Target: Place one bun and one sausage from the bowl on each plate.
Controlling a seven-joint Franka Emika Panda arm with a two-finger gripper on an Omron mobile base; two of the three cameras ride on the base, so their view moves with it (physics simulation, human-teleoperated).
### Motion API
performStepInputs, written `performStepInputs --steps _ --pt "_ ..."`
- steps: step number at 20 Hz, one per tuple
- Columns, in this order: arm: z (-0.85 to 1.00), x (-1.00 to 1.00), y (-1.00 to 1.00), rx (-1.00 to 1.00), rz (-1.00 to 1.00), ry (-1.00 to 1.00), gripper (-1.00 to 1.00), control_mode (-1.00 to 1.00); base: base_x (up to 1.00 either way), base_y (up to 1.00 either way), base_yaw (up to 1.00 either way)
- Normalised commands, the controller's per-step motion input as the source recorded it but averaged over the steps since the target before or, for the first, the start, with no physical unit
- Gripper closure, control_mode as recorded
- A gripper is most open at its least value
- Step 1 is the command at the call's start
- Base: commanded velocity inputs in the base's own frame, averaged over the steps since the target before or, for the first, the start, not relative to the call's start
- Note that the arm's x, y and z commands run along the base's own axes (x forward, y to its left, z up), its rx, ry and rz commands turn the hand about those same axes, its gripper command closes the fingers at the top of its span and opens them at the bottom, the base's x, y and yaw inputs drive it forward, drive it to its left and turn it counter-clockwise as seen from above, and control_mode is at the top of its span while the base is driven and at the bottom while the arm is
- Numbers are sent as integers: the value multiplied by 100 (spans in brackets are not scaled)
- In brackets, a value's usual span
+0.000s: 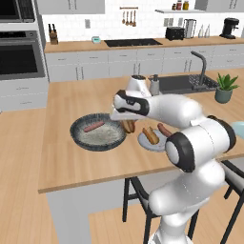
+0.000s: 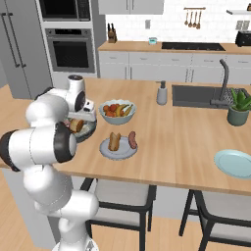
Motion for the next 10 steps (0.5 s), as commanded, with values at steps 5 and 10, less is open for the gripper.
performStepInputs --steps 5,10 --pt "41 -75 -46 -3 0 19 100 -100 0 0 0" --pt "14 -82 -57 -1 1 14 100 -100 0 0 0"
